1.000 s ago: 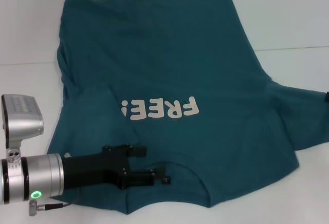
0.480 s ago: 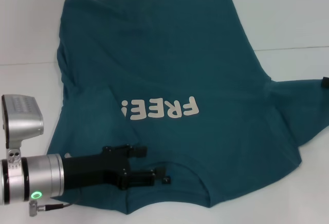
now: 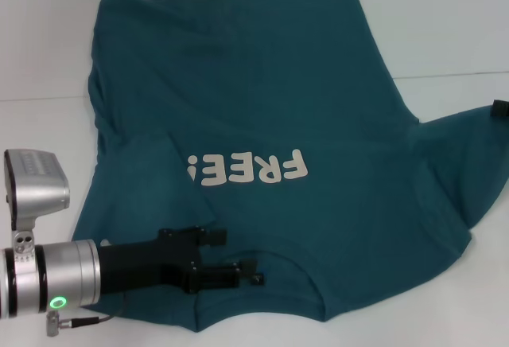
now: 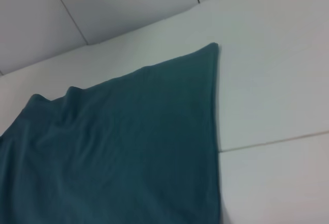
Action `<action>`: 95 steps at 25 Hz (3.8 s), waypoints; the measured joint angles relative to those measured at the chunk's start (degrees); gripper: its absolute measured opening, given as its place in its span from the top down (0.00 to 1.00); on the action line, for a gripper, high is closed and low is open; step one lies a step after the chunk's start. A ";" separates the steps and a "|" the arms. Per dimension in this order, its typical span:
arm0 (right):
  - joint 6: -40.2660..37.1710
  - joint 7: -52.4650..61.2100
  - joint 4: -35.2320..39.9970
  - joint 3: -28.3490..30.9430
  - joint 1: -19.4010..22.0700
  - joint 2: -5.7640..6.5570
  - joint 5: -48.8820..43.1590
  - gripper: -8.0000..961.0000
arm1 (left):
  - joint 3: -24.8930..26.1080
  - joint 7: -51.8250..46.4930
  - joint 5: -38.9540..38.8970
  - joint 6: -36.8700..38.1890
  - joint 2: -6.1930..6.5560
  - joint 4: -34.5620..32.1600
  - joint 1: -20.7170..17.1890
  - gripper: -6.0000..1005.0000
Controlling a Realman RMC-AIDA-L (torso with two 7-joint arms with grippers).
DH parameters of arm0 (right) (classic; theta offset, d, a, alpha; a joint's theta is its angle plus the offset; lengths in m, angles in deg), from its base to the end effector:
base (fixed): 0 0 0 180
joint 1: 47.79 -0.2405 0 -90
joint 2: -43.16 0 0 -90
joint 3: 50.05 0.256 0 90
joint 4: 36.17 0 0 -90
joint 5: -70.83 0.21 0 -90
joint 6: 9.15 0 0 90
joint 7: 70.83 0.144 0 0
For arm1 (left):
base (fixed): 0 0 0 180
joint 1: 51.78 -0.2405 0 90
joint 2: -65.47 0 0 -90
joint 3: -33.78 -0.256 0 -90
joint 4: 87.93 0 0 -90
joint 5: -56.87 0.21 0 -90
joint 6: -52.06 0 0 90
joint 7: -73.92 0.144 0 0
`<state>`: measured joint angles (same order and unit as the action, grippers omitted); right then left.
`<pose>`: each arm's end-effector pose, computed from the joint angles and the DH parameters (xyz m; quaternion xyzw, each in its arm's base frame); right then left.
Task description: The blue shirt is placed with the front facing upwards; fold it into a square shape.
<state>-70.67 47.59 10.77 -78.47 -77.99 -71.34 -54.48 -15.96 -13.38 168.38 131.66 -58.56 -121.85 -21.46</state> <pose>0.3413 0.3884 0.1115 -0.7334 0.5112 0.2041 0.3989 -0.2459 0.3208 -0.0645 -0.9213 -0.3033 -0.2285 0.0838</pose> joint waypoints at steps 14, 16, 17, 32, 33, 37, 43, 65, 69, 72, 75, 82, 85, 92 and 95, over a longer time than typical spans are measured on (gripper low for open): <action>-0.32 0.36 0.00 -1.76 -2.44 0.42 -0.12 0.99 | -0.01 -0.22 -0.07 -0.44 0.02 0.01 0.32 0.13; -0.35 0.39 0.00 -1.98 -3.14 0.13 -0.12 0.99 | 0.00 -0.24 -0.07 -0.55 0.02 0.01 0.34 0.13; -0.38 0.40 -0.01 -2.17 -3.49 -0.06 -0.12 0.99 | -0.01 -0.24 -0.07 -0.57 0.02 0.01 0.34 0.13; 2.75 0.41 -3.07 -11.48 -8.97 -3.54 -0.21 0.99 | 0.00 -0.92 -0.06 -1.25 0.02 0.00 0.83 0.13; 3.46 0.41 -3.91 -12.22 -9.35 -3.61 -0.22 0.99 | 0.00 -0.95 -0.07 -1.33 0.02 0.02 0.86 0.13; 5.83 -0.48 -5.90 -13.99 -10.36 -4.01 -0.21 0.98 | 0.00 -1.00 -0.06 -1.49 0.02 0.07 0.94 0.13; 7.32 -1.91 -5.90 -15.76 -10.53 -4.90 0.17 0.73 | -0.01 -1.08 -0.06 -1.89 0.02 0.12 1.08 0.13; 4.68 4.72 -7.93 -15.25 -4.07 -3.52 1.44 0.14 | -0.13 -1.64 0.12 -2.09 0.11 0.18 1.14 0.13; 4.67 4.77 -8.02 -15.13 -3.02 -3.70 1.49 0.15 | -0.08 -1.64 0.36 -2.08 0.10 0.18 1.14 0.13; 4.66 4.78 -8.13 -14.89 -2.60 -3.68 1.52 0.15 | -0.16 -1.64 0.36 -2.08 0.11 0.18 1.15 0.13; 4.65 4.62 -8.43 -14.72 -2.37 -3.82 1.53 0.15 | -0.37 -1.61 0.34 -2.08 0.10 0.18 1.15 0.13; 4.66 4.20 -9.01 -15.00 -2.67 -4.33 1.56 0.15 | -0.48 -1.55 0.05 -2.08 0.11 0.18 1.24 0.13; 4.10 4.04 -9.02 -15.14 -3.27 -4.79 1.57 0.15 | -0.47 -1.48 0.03 -2.08 0.11 0.15 1.24 0.13; -0.37 1.72 -10.63 -15.26 -5.26 -5.06 4.22 0.15 | -0.44 -1.46 0.02 -2.08 0.11 0.08 1.30 0.13; -0.94 1.22 -10.70 -15.21 -5.51 -5.04 5.11 0.15 | -0.44 -1.46 0.02 -2.08 0.10 0.08 1.47 0.13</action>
<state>-71.61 48.81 0.07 -93.68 -83.50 -76.38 -49.36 -16.40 -14.84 168.39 129.58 -58.45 -121.77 -19.99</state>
